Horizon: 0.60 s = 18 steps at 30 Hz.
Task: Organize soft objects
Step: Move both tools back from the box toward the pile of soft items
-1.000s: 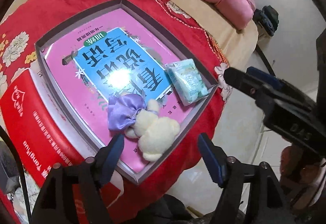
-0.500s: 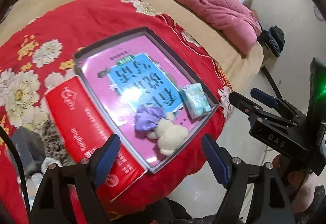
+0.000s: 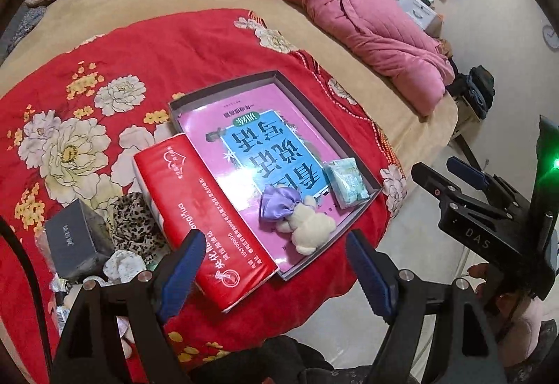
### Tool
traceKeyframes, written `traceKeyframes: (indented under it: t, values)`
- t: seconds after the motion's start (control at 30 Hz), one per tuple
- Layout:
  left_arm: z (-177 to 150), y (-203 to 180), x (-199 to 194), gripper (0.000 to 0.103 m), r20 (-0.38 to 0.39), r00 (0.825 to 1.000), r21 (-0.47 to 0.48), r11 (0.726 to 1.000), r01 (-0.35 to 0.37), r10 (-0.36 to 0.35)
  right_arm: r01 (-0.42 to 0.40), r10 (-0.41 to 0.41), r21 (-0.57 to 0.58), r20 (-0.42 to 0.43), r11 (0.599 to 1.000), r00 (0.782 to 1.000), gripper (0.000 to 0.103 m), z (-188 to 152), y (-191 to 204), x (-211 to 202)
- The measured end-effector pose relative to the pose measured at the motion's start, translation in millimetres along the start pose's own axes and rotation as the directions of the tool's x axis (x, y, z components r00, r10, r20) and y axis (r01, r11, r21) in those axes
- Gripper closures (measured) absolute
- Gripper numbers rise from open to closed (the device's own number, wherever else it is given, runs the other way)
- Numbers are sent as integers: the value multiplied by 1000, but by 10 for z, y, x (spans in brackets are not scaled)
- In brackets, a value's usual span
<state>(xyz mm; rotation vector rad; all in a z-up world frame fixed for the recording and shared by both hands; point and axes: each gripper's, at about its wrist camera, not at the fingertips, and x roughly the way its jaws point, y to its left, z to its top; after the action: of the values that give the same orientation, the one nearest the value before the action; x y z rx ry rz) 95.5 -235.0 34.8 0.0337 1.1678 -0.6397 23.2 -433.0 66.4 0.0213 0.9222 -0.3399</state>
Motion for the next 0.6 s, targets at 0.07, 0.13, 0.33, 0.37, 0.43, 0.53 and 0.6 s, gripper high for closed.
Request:
traceKeyframes:
  t: [0.07, 0.13, 0.33, 0.37, 0.43, 0.53, 0.6]
  values:
    - [-21, 7, -60, 21, 13, 1000, -2, 1000, -5, 5, 1, -1, -5, 11, 1000, 1000, 28, 7, 28, -60]
    - [-47, 15, -119, 21, 25, 1000, -1, 1000, -8, 8, -1, 1, -14, 23, 1000, 1000, 28, 7, 64, -115]
    - [-120, 71, -318, 21, 62, 998, -11, 1000, -29, 29, -15, 18, -39, 58, 999, 998, 28, 22, 229, -314]
    - [-136, 90, -352, 21, 67, 997, -15, 999, -29, 30, -18, 21, -43, 61, 999, 998, 28, 26, 260, -338]
    - [-169, 145, -424, 21, 77, 997, -25, 999, -25, 27, -31, 35, -53, 70, 998, 997, 28, 30, 344, -399]
    - [-218, 267, -541, 21, 96, 995, -50, 998, -26, 30, -52, 60, -84, 87, 995, 994, 28, 34, 502, -495]
    - [-258, 390, -626, 21, 105, 994, -79, 997, -15, 23, -80, 89, -95, 94, 992, 992, 28, 42, 623, -545]
